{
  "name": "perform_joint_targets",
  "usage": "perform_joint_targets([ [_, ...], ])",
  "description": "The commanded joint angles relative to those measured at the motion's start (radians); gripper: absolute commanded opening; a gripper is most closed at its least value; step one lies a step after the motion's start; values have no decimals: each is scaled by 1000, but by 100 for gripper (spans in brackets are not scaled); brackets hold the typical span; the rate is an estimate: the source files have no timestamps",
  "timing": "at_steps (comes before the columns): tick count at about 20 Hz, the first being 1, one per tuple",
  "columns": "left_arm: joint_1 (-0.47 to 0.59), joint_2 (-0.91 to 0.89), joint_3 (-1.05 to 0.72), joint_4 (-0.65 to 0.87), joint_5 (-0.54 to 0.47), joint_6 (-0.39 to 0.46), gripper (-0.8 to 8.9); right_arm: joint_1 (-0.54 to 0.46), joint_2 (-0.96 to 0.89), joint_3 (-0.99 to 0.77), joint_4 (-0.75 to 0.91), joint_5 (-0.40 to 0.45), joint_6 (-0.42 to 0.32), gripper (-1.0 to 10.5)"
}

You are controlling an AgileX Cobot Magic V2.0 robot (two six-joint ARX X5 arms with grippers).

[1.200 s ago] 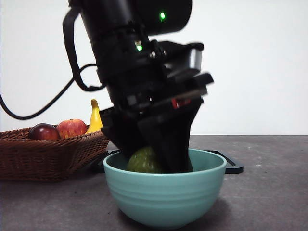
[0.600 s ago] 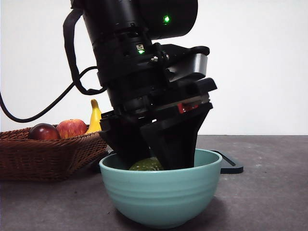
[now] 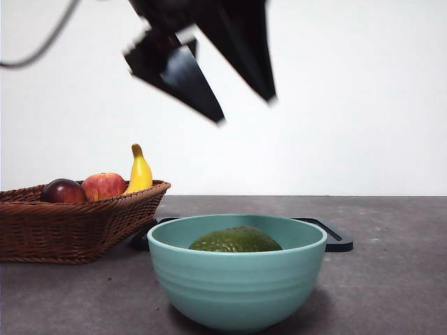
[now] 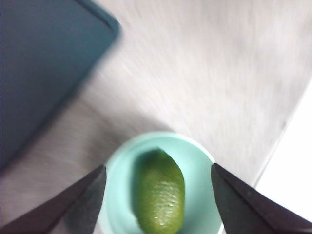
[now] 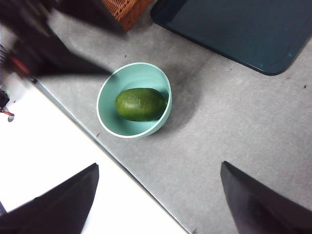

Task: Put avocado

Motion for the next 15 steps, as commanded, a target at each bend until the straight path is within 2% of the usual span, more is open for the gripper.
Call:
perform_joint_targets([
  [1,31,-74,20,-10,-3,-26,347,5,7,18,6,1,10,400],
  [7,194,-245,4,-79,12,-28,344,5,36,18,18,0,10,400],
  [12,298,-380,-159,-84,119,-46,343,5,115,18,83,-2,11,399],
  [15,312,-452,-268,-84,217,-54,342,22,185,18,122,-1,16,399],
])
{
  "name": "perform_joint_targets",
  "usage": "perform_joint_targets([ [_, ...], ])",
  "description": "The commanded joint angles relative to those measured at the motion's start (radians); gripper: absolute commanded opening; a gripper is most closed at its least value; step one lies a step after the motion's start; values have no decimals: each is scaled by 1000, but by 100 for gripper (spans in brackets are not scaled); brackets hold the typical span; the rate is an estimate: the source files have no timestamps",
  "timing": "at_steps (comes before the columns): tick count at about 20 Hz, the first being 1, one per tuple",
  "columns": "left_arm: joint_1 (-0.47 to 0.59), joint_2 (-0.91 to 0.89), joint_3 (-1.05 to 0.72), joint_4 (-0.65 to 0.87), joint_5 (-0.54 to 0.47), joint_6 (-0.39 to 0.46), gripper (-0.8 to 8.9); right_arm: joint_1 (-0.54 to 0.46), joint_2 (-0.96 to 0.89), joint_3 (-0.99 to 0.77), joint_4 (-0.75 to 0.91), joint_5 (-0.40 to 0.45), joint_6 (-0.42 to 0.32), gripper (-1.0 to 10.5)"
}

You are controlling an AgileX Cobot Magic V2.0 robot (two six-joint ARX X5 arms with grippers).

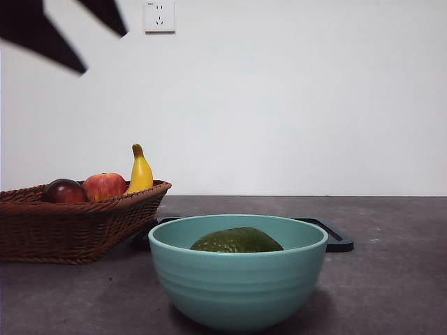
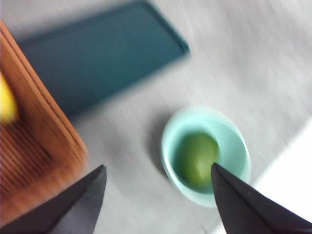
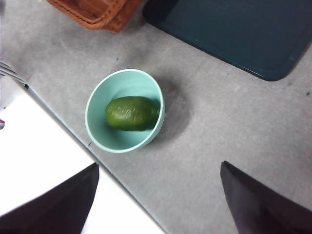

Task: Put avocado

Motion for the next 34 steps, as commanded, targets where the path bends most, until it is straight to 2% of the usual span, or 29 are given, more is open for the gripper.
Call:
perform_joint_targets([
  [1,-5,-34,-47,4,74,-9,342,27,67,18,48,-1,20,399],
  [4,-8,-41,-58,-68,151,3,342,72,167,18,121,0,24,398],
  [6,-8,-41,-58,-92,156,15,342,114,248,18,175,3,31,398],
  [13,-8,-41,-58,-92,155,19,342,249,510,18,349,148,31,360],
  [20,-8,-41,-58,-92,155,18,342,342,659,18,433,268,35,318],
  [23,-8,-41,-58,-93,155,18,342,366,706,18,455,316,42,231],
  [32,-8,-41,-58,-93,155,19,342,409,725,18,488,307,51,20],
  [34,-8,-41,-58,-93,155,19,342,417,725,18,488,303,52,14],
])
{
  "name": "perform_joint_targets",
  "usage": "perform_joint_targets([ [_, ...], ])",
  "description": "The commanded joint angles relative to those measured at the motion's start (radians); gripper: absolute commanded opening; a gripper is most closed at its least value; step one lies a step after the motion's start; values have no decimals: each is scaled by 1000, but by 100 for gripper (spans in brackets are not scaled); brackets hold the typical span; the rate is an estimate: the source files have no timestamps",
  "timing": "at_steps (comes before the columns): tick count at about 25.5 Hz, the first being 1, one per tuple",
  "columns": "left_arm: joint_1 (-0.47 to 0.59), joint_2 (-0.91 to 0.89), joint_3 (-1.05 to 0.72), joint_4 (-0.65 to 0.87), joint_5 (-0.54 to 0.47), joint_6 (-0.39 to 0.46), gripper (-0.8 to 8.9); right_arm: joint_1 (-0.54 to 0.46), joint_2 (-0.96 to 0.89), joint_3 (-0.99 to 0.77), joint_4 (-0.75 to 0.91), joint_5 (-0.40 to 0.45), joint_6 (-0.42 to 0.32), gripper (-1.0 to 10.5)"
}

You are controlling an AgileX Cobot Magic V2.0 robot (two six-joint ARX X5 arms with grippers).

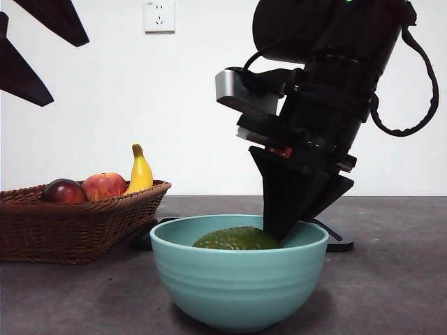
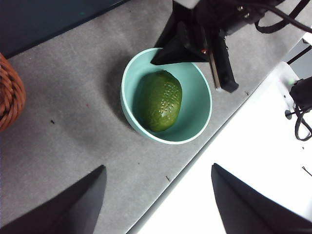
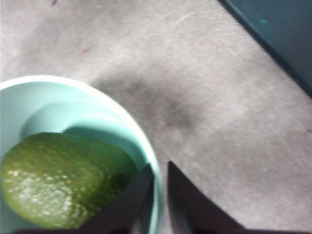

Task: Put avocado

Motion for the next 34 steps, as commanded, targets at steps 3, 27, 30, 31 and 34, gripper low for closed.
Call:
perform_joint_targets([
  [3,-6,6,7,7,6,19,342,13,11,22,8,-18,35,14],
  [27,-6,6,7,8,6,19,342,-306,430,686,-171,-21,29,14],
  [30,-6,6,7,8,6,19,342,-312,479,708,-168,-21,29,14],
  [31,-6,6,7,8,6,19,342,-313,492,712,-167,-21,29,14],
  [34,-6,6,7,6,6,19,342,-316,518,713,-163,-18,29,14],
])
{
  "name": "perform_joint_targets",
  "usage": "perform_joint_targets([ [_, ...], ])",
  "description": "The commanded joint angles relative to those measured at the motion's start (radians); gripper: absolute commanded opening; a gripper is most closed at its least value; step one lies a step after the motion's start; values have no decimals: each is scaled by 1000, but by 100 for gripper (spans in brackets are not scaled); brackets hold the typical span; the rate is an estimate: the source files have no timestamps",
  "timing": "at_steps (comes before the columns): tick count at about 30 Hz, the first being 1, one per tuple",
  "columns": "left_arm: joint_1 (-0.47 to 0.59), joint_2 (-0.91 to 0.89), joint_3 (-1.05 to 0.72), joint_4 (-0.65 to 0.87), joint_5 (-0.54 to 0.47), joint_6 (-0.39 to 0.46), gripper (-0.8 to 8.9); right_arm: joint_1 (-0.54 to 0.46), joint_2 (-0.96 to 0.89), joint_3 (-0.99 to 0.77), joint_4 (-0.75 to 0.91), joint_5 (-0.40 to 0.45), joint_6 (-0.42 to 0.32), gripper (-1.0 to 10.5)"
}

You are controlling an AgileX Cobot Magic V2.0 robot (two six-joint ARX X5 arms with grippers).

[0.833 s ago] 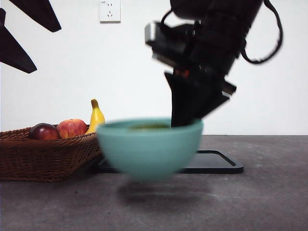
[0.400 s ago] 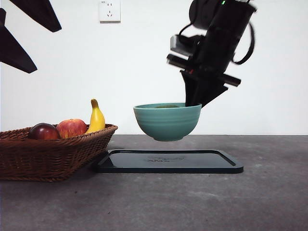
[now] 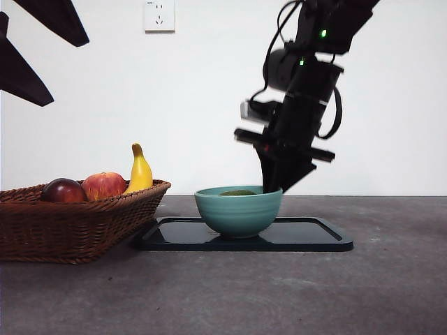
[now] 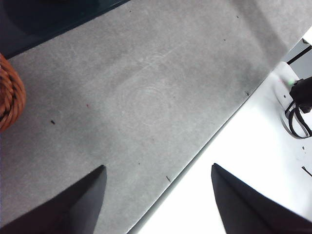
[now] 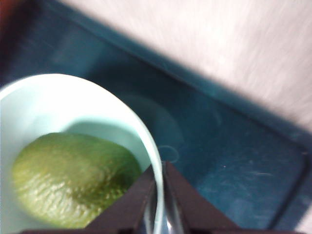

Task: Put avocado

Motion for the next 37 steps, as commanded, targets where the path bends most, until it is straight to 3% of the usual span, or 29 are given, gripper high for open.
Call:
perform_joint_targets([
  [1,-6,6,7,5,6,19,342,2,31,28,9,-3,-1,14],
  [10,-6,6,7,6,6,19,342,2,35,28,-15,-3,0,27],
  [15,-6,6,7,6,6,19,342,2,14,30,-21,-2,14,195],
  [19,-6,6,7,6,6,19,342,2,-39,39,-21,13,14,206],
  [37,-6,6,7,13,5,20,343,21,-567,12,-265,24,2,206],
])
